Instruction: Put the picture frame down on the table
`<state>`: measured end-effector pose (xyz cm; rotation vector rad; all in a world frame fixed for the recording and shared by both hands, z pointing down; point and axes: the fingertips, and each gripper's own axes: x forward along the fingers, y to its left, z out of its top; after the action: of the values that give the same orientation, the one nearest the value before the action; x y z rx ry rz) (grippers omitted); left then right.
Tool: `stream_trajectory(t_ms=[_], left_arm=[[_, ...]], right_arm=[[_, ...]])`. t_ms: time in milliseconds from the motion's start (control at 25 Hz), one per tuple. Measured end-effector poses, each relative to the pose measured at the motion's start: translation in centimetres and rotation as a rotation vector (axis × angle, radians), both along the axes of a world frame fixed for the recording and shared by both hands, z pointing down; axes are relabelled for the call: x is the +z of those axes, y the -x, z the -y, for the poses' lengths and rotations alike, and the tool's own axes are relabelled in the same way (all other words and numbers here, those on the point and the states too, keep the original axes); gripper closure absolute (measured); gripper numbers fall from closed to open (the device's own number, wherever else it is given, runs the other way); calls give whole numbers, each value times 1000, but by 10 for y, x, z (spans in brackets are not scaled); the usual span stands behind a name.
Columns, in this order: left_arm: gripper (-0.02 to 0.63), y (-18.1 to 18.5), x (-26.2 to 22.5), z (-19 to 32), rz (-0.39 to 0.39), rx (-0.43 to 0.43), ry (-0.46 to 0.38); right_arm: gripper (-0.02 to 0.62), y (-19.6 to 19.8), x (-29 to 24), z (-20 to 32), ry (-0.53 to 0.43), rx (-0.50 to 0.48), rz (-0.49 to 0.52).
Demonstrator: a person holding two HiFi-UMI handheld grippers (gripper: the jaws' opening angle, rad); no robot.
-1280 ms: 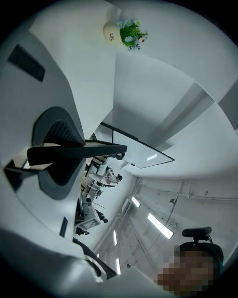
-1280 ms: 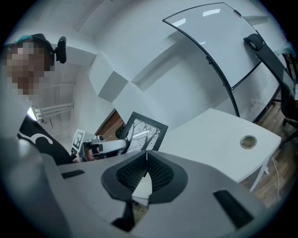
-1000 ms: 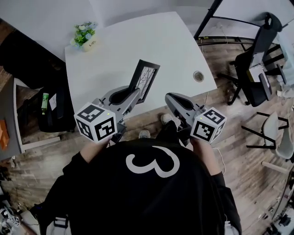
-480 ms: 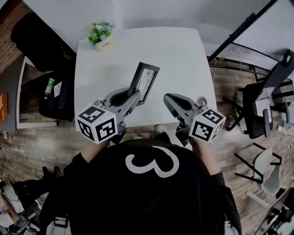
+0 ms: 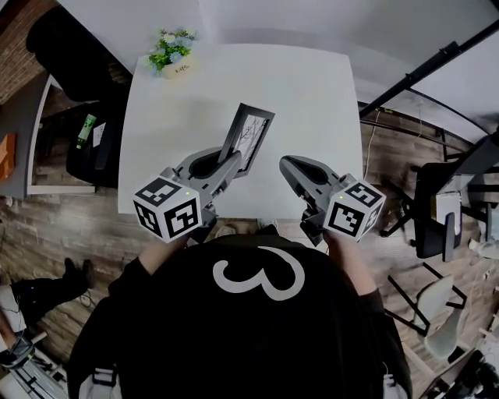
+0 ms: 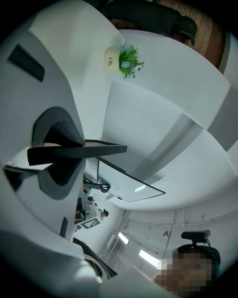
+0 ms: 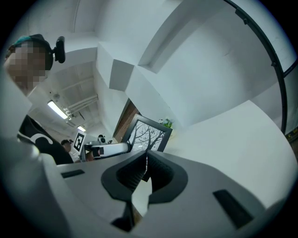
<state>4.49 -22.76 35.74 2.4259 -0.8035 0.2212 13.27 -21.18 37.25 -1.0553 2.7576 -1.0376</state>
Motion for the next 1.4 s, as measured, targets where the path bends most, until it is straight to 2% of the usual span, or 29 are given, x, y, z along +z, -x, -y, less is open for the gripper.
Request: stream_trajectory(t_ms=[560, 840, 1400], left_arm=[[540, -20, 35, 13, 10, -122, 60], [540, -29, 51, 14, 18, -138, 76], [540, -30, 93, 19, 37, -163, 161]], right_arm=[[571, -22, 26, 18, 36, -123, -2], [571, -32, 42, 22, 50, -136, 1], [571, -36, 72, 27, 89, -159, -12]])
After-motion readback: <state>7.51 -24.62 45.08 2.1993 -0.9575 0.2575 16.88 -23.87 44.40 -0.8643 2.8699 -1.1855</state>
